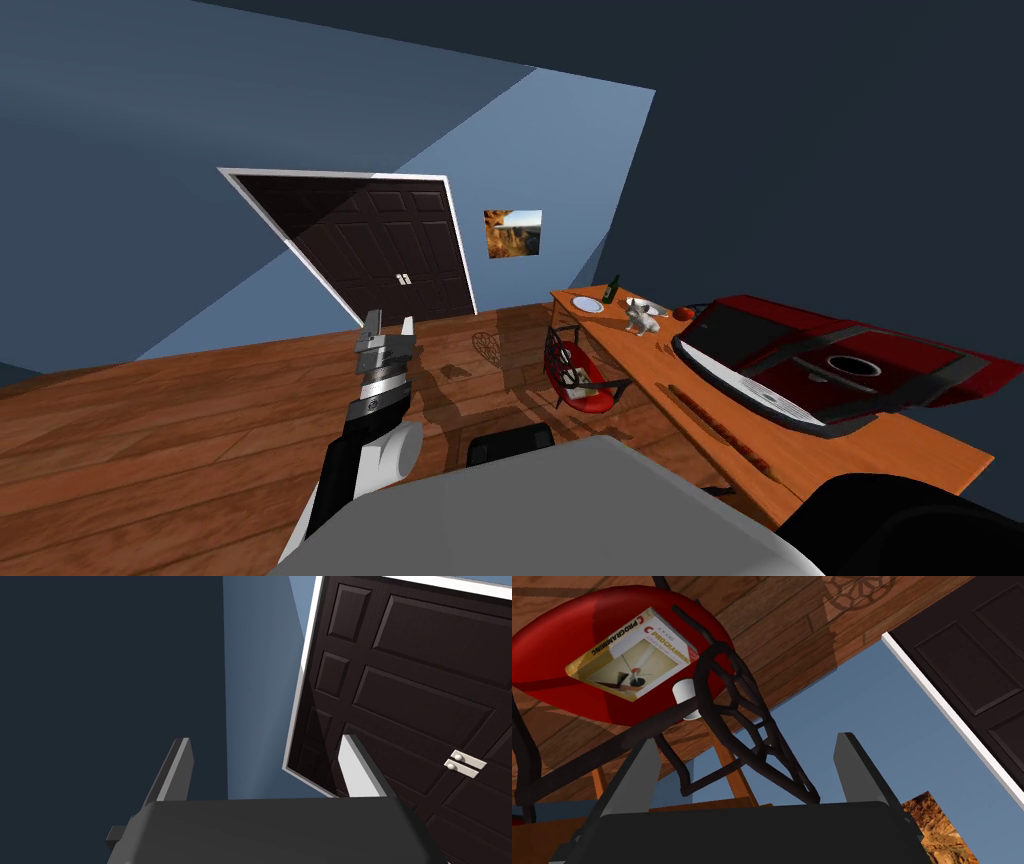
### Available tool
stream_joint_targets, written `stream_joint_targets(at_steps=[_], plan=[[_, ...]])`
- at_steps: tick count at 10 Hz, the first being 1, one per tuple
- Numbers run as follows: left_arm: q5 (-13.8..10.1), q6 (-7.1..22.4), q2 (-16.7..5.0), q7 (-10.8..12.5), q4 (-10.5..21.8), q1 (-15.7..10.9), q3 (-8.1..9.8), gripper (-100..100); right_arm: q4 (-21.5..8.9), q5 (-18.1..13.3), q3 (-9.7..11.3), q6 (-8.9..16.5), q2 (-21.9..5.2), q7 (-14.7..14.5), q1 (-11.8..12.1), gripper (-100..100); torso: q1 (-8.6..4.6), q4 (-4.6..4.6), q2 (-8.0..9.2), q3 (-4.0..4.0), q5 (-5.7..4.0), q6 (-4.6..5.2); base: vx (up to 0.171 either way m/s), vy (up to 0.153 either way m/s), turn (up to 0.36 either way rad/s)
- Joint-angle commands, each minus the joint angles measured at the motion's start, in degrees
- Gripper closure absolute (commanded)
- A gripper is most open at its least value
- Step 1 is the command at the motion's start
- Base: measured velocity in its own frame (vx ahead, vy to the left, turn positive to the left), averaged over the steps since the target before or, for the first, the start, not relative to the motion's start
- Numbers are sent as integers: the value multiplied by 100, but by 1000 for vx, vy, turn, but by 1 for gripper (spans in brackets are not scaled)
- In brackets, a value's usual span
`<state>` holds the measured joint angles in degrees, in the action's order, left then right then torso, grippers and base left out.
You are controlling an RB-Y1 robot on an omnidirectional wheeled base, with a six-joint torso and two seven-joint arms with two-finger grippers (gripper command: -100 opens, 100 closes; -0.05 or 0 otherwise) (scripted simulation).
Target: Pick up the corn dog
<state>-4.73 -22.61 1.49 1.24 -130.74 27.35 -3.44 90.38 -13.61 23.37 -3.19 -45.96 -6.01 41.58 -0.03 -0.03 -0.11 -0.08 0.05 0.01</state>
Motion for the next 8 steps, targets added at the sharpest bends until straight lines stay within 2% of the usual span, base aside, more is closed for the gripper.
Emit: stream_joint_targets(at_steps=[1, 2, 3, 4, 5, 7, 8], plan=[[0, 0, 0, 0, 0, 0, 0, 0, -286, -71, 104, 98, -286, -70, 228, -100, 0, 0, 0, 0, 0, 0, 125, -54, 209], [0, 0, 0, 0, 0, 0, 0, 0, -324, -71, 104, 98, -382, -70, 228, -100, -15, -2, -9, -5, -3, 0, 96, -59, 75], [0, 0, -1, 0, 0, 1, 1, 0, -588, -104, 197, 155, -546, -106, 295, -100, -17, -1, -3, -3, -4, 2, 92, -71, 108], [0, 0, -1, 0, 0, 0, 1, 0, -523, -104, 197, 155, -605, -106, 295, -100, -21, -1, 0, -1, -2, 2, 60, -59, 57], [0, 0, 0, 0, 0, 0, 1, 0, -588, -104, 197, 155, -605, -106, 295, -100, -16, 2, 8, 4, -6, 1, 15, -20, 1], [0, 0, 0, 0, 0, 0, 0, 0, -1039, -163, 376, 244, -981, -183, 410, -100, -9, 5, 22, 12, -2, 2, 55, -79, 154], [0, 0, -1, 0, 0, 0, 1, 0, -1088, -163, 376, 244, -1012, -183, 410, -100, -37, 3, 8, 5, -9, -3, 59, -112, 78]])
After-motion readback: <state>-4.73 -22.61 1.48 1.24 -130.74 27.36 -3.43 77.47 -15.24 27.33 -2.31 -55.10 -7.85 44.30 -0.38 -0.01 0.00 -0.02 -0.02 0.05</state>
